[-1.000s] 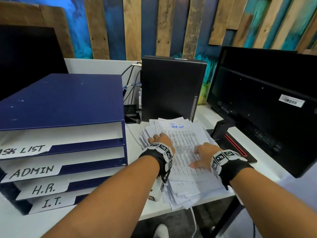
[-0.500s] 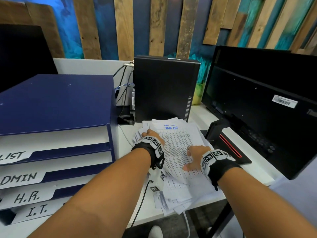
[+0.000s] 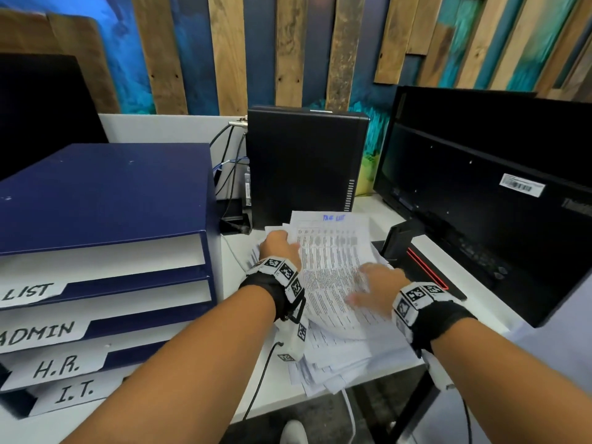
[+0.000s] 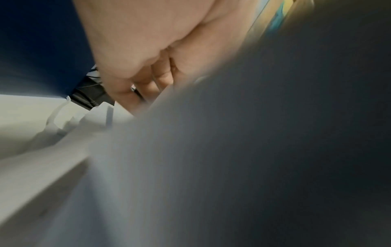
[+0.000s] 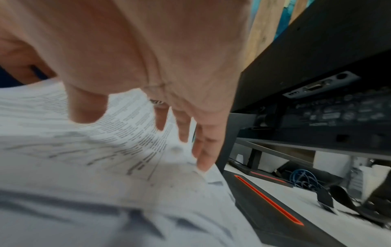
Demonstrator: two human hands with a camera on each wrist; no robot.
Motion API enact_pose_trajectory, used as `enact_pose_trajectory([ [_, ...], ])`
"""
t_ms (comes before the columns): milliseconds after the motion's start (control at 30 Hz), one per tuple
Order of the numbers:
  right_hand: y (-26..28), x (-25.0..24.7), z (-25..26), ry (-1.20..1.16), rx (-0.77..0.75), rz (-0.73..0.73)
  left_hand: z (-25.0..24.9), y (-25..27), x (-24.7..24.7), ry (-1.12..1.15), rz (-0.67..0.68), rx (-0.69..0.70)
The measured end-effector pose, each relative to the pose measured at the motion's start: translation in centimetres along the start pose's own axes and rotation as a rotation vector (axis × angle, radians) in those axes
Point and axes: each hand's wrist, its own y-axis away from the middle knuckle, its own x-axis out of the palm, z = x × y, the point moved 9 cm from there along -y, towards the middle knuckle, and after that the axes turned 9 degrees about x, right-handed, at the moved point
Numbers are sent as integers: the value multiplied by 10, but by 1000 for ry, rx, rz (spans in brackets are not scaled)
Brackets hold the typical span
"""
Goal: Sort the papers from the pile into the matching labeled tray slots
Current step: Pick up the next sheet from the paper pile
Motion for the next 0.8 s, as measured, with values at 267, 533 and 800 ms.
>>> enact_pose_trajectory([
  [267,-4,-41,-47,-500,224,-154,-2,33,10,243,65,87],
  [533,-4,-44,-86,-413,360,-279,9,45,23,-285,295,88],
  [800,-6,-22,-80,-432,329,-246,27,43,25,-418,351,-95],
])
